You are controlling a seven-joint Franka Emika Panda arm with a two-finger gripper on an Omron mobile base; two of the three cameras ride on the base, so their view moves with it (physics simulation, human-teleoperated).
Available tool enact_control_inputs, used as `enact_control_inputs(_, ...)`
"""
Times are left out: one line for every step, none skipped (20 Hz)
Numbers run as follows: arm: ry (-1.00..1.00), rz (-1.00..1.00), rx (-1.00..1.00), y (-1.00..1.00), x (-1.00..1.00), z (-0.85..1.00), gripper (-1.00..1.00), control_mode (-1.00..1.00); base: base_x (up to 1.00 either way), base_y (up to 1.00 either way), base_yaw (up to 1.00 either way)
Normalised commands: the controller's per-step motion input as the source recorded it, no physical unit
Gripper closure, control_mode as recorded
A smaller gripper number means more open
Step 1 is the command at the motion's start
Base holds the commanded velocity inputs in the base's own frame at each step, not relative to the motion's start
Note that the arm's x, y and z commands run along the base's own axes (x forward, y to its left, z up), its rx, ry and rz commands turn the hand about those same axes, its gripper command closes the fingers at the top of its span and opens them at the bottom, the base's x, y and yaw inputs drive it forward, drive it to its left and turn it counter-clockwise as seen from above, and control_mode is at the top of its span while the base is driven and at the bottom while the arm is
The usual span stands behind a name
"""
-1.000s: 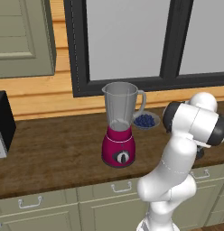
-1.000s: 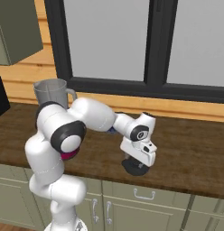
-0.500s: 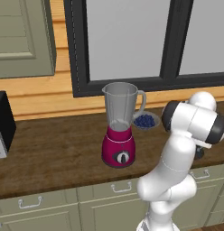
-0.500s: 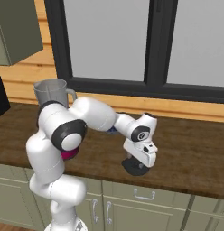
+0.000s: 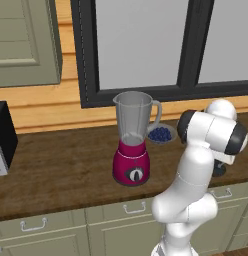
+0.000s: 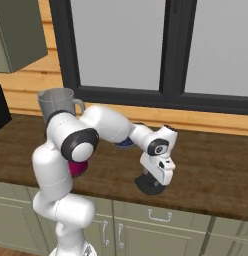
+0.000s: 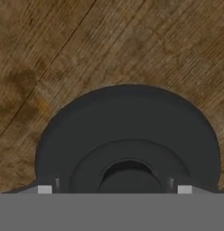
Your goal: Close the lid blender by securely placing the lid on top.
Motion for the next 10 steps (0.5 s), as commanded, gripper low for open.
enact_control_inputs(0.0, -0.17, -0.03, 0.0, 0.0, -0.79, 1.0, -1.0, 0.0, 0.0, 0.0)
enact_control_inputs(0.0, -0.16, -0.03, 0.06, 0.0, -0.78, 1.0, -1.0, 0.0, 0.0, 0.0)
enact_control_inputs(0.0, -0.15, -0.04, 0.05, -0.02, -0.77, 1.0, -1.0, 0.0, 0.0, 0.0)
enact_control_inputs(0.0, -0.14, -0.03, 0.0, -0.07, -0.81, 1.0, -1.0, 0.0, 0.0, 0.0)
enact_control_inputs(0.0, -0.14, -0.03, 0.04, -0.08, -0.82, 1.0, -1.0, 0.0, 0.0, 0.0)
enact_control_inputs(0.0, -0.14, -0.05, 0.1, -0.06, -0.81, 1.0, -1.0, 0.0, 0.0, 0.0)
enact_control_inputs(0.0, -0.15, -0.03, 0.07, -0.14, -0.72, 1.0, -1.0, 0.0, 0.0, 0.0)
enact_control_inputs(-0.03, -0.15, -0.03, 0.07, -0.23, -0.69, 1.0, -1.0, 0.0, 0.0, 0.0)
enact_control_inputs(-0.04, -0.15, -0.02, 0.02, -0.24, -0.7, 1.0, -1.0, 0.0, 0.0, 0.0)
enact_control_inputs(-0.06, -0.16, -0.03, 0.07, -0.3, -0.81, 1.0, -1.0, 0.0, 0.0, 0.0)
